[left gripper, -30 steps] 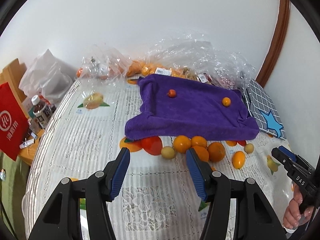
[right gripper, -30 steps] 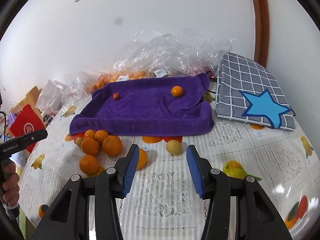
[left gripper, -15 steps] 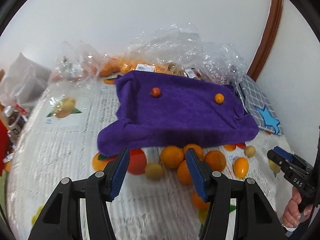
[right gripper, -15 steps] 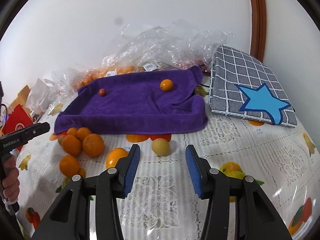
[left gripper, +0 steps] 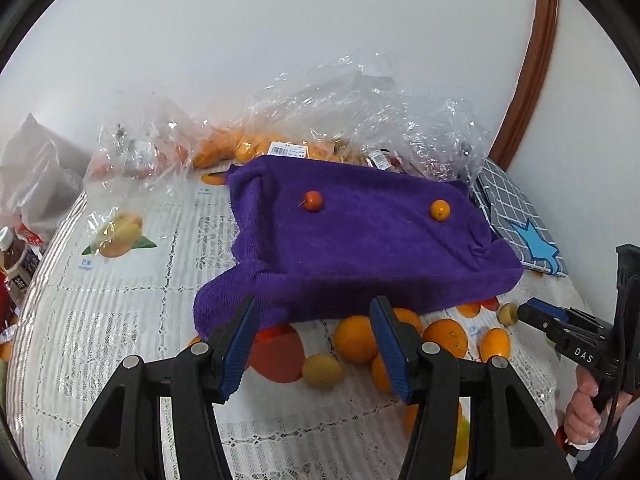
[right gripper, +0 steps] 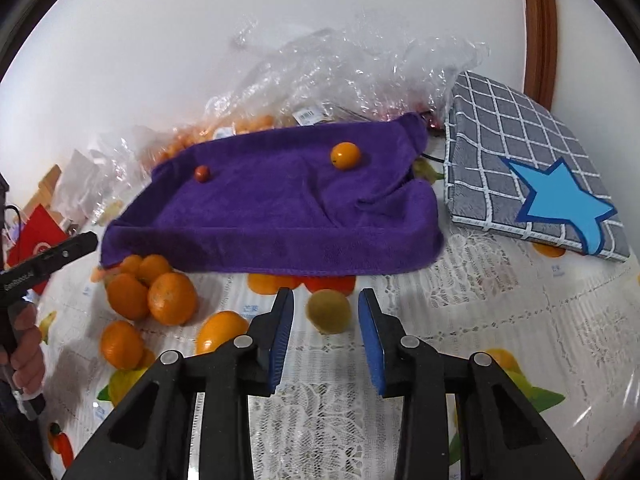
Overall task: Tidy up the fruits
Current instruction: 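Grasp a yellow round fruit with the right gripper while the left grasps another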
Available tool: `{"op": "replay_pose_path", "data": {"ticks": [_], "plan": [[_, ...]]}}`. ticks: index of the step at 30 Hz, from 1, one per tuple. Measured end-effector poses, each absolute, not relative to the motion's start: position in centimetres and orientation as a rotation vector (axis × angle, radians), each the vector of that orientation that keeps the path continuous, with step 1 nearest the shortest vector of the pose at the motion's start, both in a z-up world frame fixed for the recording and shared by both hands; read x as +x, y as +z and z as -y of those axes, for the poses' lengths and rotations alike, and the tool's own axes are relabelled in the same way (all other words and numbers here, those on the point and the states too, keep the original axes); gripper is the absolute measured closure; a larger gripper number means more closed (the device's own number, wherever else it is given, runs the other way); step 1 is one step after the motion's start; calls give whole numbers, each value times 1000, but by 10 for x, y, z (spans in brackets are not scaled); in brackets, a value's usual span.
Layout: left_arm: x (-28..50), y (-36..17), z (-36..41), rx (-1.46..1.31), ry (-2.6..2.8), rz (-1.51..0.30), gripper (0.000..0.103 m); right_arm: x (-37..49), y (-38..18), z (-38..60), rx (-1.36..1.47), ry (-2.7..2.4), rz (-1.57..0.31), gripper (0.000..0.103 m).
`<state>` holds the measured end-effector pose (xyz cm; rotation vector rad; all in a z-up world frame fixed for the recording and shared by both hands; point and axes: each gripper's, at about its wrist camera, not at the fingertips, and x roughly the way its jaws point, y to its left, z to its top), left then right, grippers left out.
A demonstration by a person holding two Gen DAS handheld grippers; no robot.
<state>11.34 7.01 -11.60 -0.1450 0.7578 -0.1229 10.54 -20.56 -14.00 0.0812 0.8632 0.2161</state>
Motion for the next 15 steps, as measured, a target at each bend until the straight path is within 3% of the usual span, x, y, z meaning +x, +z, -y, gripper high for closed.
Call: {"op": "replay_pose_path", "data": {"ticks": [6,9,15], "plan": [[110,-118,-71,-139,-137,-772,49,108,-142,208,83,198,-869,68],[112,-123,-70,-128,-119,-810,58,109,-141,211,99,196,-866,68],[113,-126,-72,-139,-107,-825,58,107,-143,209,82,190,-874,68]]}}
